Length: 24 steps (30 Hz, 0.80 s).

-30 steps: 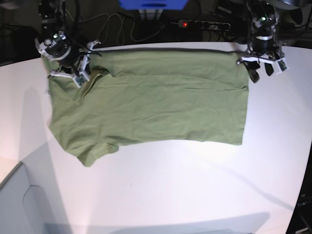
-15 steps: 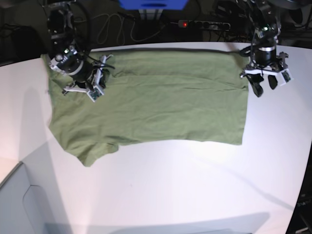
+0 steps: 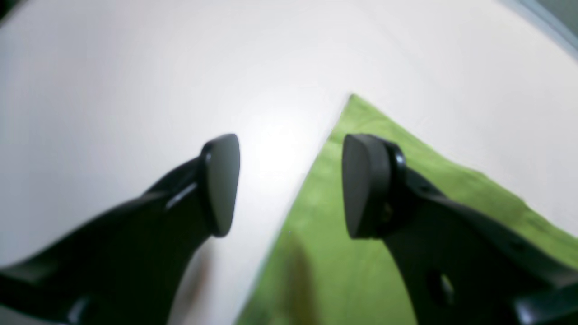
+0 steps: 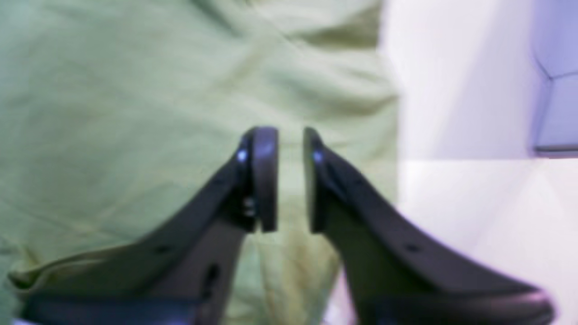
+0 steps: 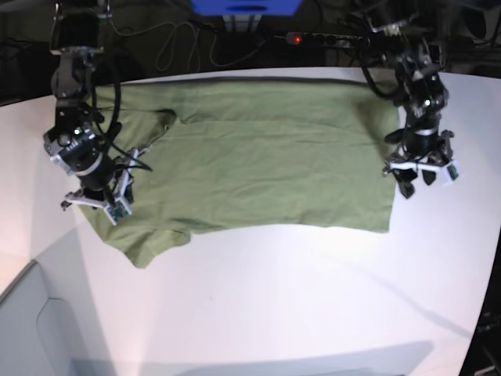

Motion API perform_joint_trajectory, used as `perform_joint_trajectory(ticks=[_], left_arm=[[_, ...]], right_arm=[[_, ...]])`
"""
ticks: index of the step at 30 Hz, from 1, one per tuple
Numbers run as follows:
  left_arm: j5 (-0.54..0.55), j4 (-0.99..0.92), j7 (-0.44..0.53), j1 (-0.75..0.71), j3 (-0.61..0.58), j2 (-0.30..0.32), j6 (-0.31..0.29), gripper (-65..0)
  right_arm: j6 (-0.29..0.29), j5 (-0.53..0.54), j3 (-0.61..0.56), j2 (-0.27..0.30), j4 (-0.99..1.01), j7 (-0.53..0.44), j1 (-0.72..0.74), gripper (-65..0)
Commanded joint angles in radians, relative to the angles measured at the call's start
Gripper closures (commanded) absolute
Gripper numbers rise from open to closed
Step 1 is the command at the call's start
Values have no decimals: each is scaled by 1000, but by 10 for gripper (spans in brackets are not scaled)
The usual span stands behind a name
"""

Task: Fold the T-shirt properly
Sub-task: 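Move both grippers along the shirt's sides toward the hem, then grasp the hem corners with both grippers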

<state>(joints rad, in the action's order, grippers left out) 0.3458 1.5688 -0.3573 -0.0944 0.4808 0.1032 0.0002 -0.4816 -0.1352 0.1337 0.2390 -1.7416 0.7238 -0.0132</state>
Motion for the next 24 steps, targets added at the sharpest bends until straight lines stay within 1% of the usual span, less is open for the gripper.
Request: perform_joint_trajectory(ticks=[1,4,5,9,11,14,18,22,23,24], left_arm=[[5,-17,31,46,-18,23,7,-349],[3,-155,33,158,-77,57,8,-349],[-7,-198,34,187,-90,65,8,-349],[-132,-364,36,322,-136,69,8,-349],[-179,-434,37,373,-152,68,5,-349],[-215,-528,37,442,-179,68,5,-349],[-219,-609,39,493,-178,68,7,-348],[-219,-626,39,497,-179,72,8,-344],[-219,-627,39,497,-179,74,8,-339],[-219,-627,39,496,-179,74,8,-321]], right_arm=[[-15,12,7,9,-16,-14,23,-153],[-15,12,25,9,-16,-14,43,-242],[-15,12,27,9,-16,-14,43,-260],[-15,12,27,9,-16,-14,40,-308],[-15,12,27,9,-16,-14,37,-317],[-15,12,27,9,-16,-14,25,-316],[-15,12,56,9,-18,-14,15,-316],[-15,12,90,9,-16,-14,15,-316],[-15,12,102,9,-16,-14,20,-316],[-15,12,117,9,-16,-14,23,-316]])
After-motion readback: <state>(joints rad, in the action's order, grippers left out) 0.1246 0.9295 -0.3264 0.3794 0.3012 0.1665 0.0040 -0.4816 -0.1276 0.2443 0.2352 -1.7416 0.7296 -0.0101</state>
